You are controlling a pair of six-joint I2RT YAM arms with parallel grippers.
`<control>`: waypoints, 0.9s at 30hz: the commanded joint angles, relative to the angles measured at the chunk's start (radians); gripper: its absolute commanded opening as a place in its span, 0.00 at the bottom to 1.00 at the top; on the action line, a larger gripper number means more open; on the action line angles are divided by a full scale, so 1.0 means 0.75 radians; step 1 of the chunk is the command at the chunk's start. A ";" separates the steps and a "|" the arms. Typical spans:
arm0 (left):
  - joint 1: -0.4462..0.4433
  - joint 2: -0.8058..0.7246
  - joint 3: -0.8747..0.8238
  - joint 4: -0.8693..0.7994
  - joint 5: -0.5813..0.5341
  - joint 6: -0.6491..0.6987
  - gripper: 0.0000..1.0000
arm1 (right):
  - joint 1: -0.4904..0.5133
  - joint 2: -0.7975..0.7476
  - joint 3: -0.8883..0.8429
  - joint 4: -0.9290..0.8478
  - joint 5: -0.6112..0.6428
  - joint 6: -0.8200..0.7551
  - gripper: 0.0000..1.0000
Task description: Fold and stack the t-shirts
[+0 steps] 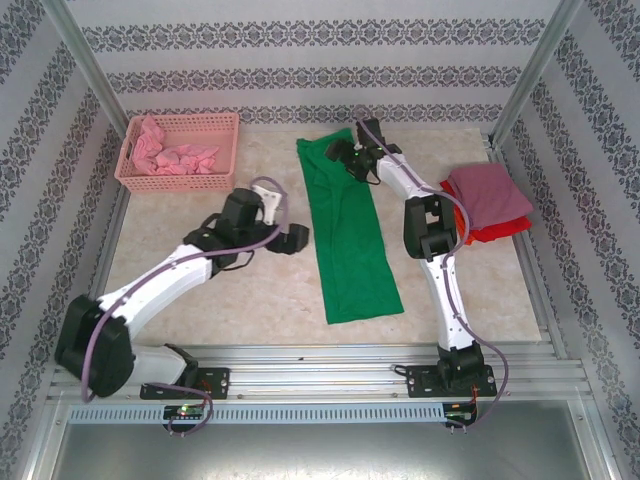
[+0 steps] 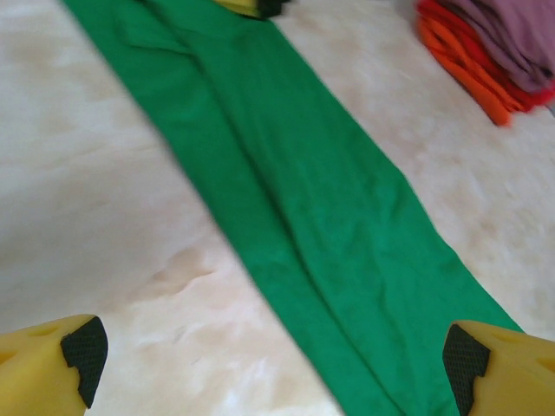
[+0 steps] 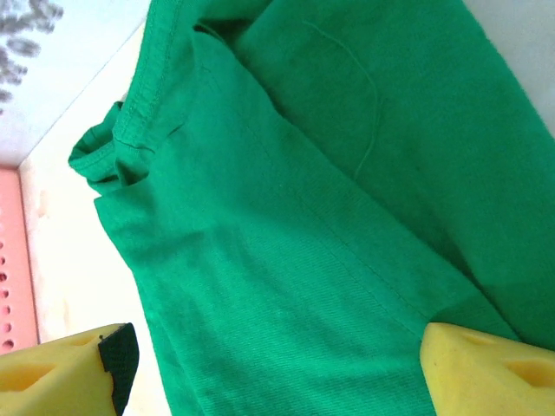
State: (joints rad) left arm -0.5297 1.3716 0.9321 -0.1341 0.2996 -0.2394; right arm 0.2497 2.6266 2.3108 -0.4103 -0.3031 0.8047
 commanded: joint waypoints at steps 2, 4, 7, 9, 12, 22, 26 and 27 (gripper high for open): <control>-0.165 0.233 0.021 0.355 0.275 0.399 1.00 | -0.020 -0.058 -0.068 -0.065 -0.038 -0.068 0.85; -0.216 0.354 0.082 0.378 0.369 0.528 1.00 | -0.027 -0.098 -0.095 -0.063 -0.071 -0.108 0.85; -0.268 0.518 0.153 0.400 0.519 0.722 0.97 | -0.032 -0.205 -0.197 -0.032 -0.069 -0.176 0.86; -0.289 0.600 0.180 0.413 0.580 0.822 0.93 | -0.042 -0.285 -0.290 0.006 -0.073 -0.195 0.86; -0.294 0.707 0.208 0.419 0.650 0.882 0.90 | -0.068 -0.420 -0.453 0.076 -0.081 -0.206 0.86; -0.269 0.756 0.127 0.193 0.559 1.122 0.90 | -0.145 -0.923 -1.009 0.197 -0.008 -0.366 0.87; -0.232 0.742 0.069 0.180 0.482 1.150 0.90 | -0.167 -1.136 -1.231 0.224 0.004 -0.423 0.87; -0.222 0.742 0.062 0.175 0.464 1.152 0.90 | -0.170 -1.185 -1.284 0.227 0.001 -0.438 0.88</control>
State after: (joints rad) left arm -0.7258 1.9411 1.0122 0.0700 0.7002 0.5686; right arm 0.1261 1.8217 1.4342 -0.2615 -0.3172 0.5419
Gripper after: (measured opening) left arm 0.903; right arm 0.875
